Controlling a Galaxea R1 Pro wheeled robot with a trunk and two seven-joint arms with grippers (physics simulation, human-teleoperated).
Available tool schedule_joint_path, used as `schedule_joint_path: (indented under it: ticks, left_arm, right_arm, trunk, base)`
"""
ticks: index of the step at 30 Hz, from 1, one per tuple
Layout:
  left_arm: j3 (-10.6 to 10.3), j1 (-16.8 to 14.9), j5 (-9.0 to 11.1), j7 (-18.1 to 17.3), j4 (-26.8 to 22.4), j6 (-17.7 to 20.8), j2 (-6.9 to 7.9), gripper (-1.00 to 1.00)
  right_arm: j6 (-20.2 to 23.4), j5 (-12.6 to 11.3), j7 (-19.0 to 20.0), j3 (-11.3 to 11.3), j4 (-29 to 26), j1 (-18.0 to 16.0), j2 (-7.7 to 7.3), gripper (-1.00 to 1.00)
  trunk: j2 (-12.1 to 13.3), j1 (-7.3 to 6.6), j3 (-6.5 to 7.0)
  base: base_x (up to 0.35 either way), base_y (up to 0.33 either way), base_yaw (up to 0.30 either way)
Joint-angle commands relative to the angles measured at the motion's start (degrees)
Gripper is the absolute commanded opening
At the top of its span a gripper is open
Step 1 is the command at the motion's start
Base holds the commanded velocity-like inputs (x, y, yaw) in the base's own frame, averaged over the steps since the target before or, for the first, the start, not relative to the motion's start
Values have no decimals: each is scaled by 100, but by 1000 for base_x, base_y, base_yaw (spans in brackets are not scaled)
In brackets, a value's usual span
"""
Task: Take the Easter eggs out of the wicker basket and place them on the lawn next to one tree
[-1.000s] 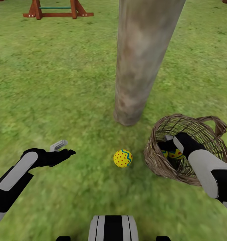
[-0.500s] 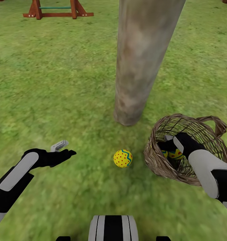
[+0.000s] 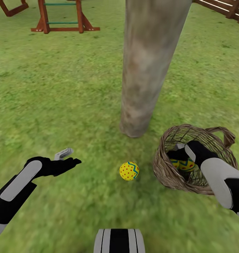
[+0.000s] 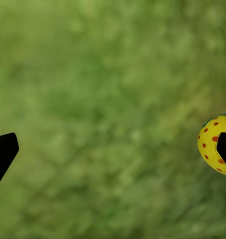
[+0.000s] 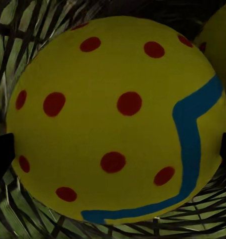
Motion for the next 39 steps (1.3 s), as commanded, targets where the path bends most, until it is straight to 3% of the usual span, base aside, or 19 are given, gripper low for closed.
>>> schedule_joint_path:
  ticks: [1, 13, 29, 33, 34, 36, 39]
  left_arm:
    - [-8, -4, 47, 53, -6, -3, 4, 100]
    - [-8, -4, 56, 79, 32, -4, 4, 100]
    - [-21, -5, 82, 48, 377, 5, -10, 100]
    - [-57, -5, 73, 43, 728, -2, -20, 100]
    - [-50, -5, 64, 39, 885, -8, -116, 100]
    - [-23, -5, 50, 43, 1056, -19, -214, 100]
    - [-12, -5, 30, 75, 1090, -30, -233, 100]
  right_arm:
    - [27, -35, -12, 20, -7, -1, -4, -100]
    - [27, -43, -12, 16, -7, -1, 5, -100]
    - [-227, -26, -10, 10, -140, -1, -14, -100]
    - [-223, -39, -20, 6, -763, 7, -266, -100]
    - [-229, -50, -20, 1, -857, 8, -344, -100]
    - [-234, -66, -20, -1, -903, 8, -377, -100]
    - [-224, -85, -22, -1, -1113, 13, -374, -100]
  trunk:
    - [0, -3, 19]
    - [16, -34, 285]
    - [37, -75, 639]
    - [43, -86, 728]
    - [44, -88, 750]
    - [47, -93, 794]
    - [51, -101, 861]
  base:
    - [0, 0, 0]
    - [-3, 0, 0]
    - [-166, -11, 0]
    - [-92, 0, 0]
    - [-201, 0, 0]
    - [-116, 0, 0]
    - [-118, 0, 0]
